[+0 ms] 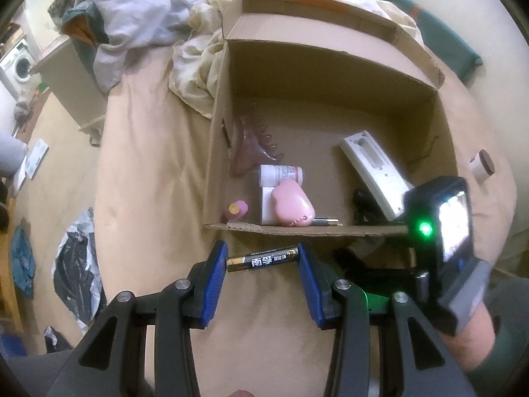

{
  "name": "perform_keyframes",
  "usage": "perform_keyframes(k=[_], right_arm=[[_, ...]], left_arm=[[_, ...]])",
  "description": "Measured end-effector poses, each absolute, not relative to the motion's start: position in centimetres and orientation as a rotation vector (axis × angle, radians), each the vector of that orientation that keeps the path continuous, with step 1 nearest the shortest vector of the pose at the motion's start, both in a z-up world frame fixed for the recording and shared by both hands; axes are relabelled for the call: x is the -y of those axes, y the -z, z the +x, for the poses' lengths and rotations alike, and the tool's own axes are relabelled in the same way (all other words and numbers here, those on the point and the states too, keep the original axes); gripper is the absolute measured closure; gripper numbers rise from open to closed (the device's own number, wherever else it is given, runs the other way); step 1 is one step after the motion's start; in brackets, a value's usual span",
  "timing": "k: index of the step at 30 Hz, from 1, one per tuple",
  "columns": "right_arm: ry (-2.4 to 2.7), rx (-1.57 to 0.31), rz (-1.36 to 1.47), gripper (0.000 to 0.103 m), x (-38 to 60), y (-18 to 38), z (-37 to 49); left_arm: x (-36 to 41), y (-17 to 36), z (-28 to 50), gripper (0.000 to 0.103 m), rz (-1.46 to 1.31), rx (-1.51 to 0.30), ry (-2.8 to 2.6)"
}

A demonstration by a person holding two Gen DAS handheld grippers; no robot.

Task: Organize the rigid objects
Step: 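Grasp the white pill bottle with the right tool while the left tool holds the battery, then carry the battery and pill bottle over the box with both tools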

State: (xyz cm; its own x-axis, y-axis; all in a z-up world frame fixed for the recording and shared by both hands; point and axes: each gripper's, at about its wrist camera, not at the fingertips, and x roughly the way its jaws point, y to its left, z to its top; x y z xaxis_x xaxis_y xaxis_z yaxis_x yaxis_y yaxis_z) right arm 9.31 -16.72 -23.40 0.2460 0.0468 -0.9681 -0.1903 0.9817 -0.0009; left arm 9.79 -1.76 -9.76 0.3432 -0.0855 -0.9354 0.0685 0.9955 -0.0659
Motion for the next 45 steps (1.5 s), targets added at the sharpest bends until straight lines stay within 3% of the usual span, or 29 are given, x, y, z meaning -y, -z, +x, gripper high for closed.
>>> perform_keyframes(k=[3, 17, 25, 36, 45], right_arm=[[-0.152, -1.295, -0.136, 0.054, 17.1, 22.7, 9.1], [-0.202, -1.302, -0.089, 0.054, 18.8, 19.7, 6.8], [-0.253, -1.265, 0.018, 0.054, 20.9, 15.0, 3.9], [-0.264, -1.026, 0.111, 0.054, 24.2, 7.5, 2.8], [-0.288, -0.963, 0.089, 0.054, 22.8, 6.5, 6.8]], left_arm=[[1.9, 10.2, 10.0, 0.063, -0.009, -1.226, 0.088], [0.9, 10.8, 10.0, 0.063, 0.009, -1.227, 0.041], [0.9, 10.0, 9.3, 0.063, 0.007, -1.206, 0.05], [1.4, 4.8, 8.9, 0.063, -0.063, -1.089, 0.152], [3.1, 1.3, 12.1, 0.063, 0.016, -1.005, 0.176]])
